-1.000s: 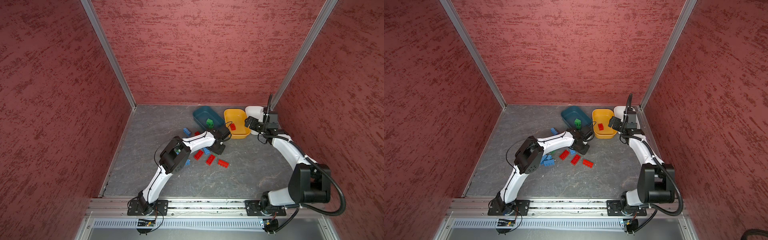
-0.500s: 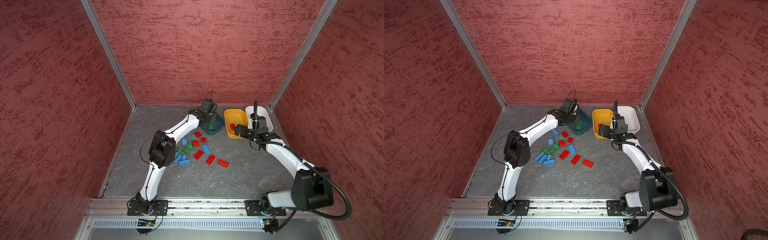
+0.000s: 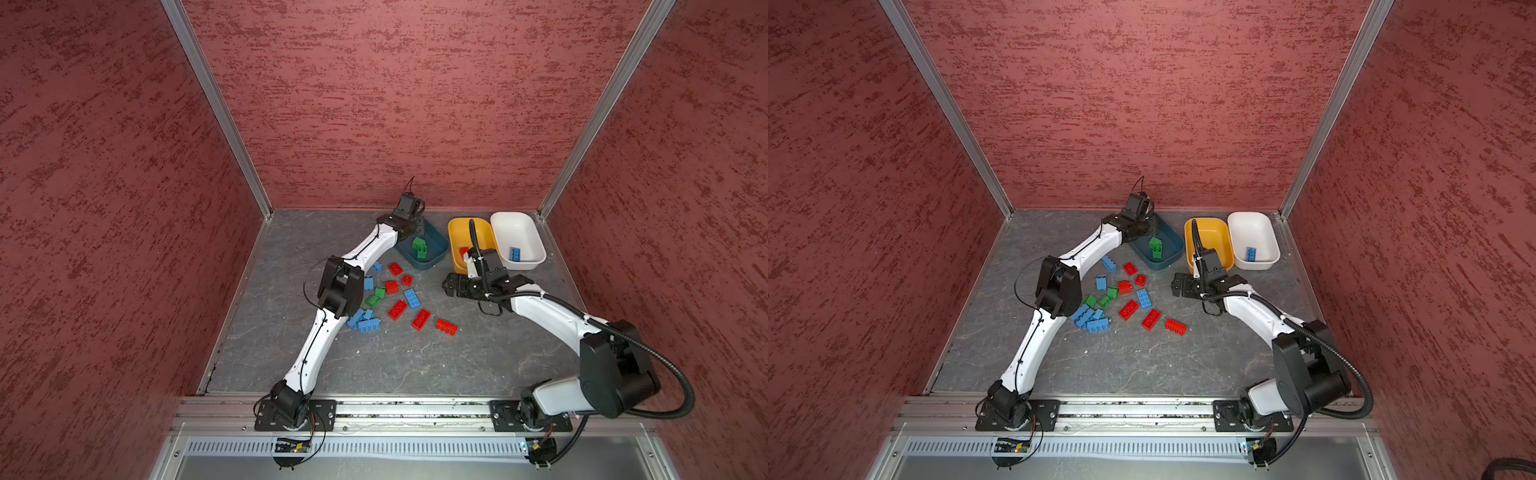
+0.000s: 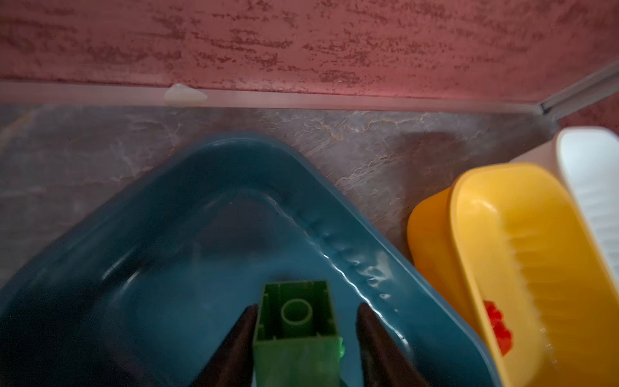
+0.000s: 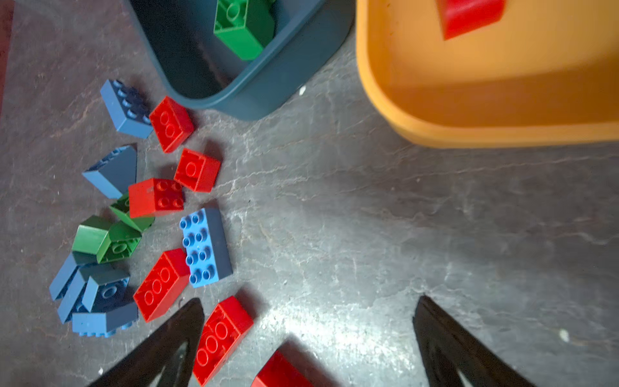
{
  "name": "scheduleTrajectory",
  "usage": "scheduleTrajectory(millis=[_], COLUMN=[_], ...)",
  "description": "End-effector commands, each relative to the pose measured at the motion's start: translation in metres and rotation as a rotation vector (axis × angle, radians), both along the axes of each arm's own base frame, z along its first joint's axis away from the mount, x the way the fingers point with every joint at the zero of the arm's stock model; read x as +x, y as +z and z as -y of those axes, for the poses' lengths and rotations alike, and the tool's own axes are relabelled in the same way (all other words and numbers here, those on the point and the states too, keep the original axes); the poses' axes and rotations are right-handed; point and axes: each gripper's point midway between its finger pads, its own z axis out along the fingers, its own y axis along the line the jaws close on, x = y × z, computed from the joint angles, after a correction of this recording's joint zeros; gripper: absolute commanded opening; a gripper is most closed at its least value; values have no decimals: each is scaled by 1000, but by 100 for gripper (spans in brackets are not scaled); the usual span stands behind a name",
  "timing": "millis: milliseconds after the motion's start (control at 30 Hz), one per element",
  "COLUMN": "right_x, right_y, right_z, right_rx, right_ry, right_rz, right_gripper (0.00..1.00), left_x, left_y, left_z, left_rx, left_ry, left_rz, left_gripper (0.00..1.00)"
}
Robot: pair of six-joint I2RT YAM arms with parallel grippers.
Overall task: Sort the legos into containers by color
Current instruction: 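Drop the green brick in the teal tub with left while right grasps red, then carry the long red brick with the right gripper into the yellow tub and release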
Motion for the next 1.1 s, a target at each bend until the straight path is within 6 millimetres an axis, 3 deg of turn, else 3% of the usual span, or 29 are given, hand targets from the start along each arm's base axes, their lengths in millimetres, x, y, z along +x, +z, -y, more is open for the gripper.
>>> scheduleTrajectory(millis=[0,100,233,567,767,1067], right_x=[-19,-30,-54,-101,-100,-97], right_y=[-10,-15,-24,-54,-64,-74], right_z=[-13,-24,-44,-53,-40,-32], right_rx=[18,36,103,11,-185,-380], right_ry=[49,90,174,241,198,162], right_rz=[-53,-68,-115,-214,-202,-190], right_gripper=[99,99,99,95,70,51], left_x=[0,-8,-16,-49,-65,-74], left_y=[34,43,58,97,106,109], left_z=[3,11,9,-9,-22,-34], left_rx=[-47,-72,-62,-115,-118,-108], left_ry=[0,-39,-25,-12,-1,8], left_rz=[39,42,62,119,134,133], left_gripper=[77,89,96,99,99,99])
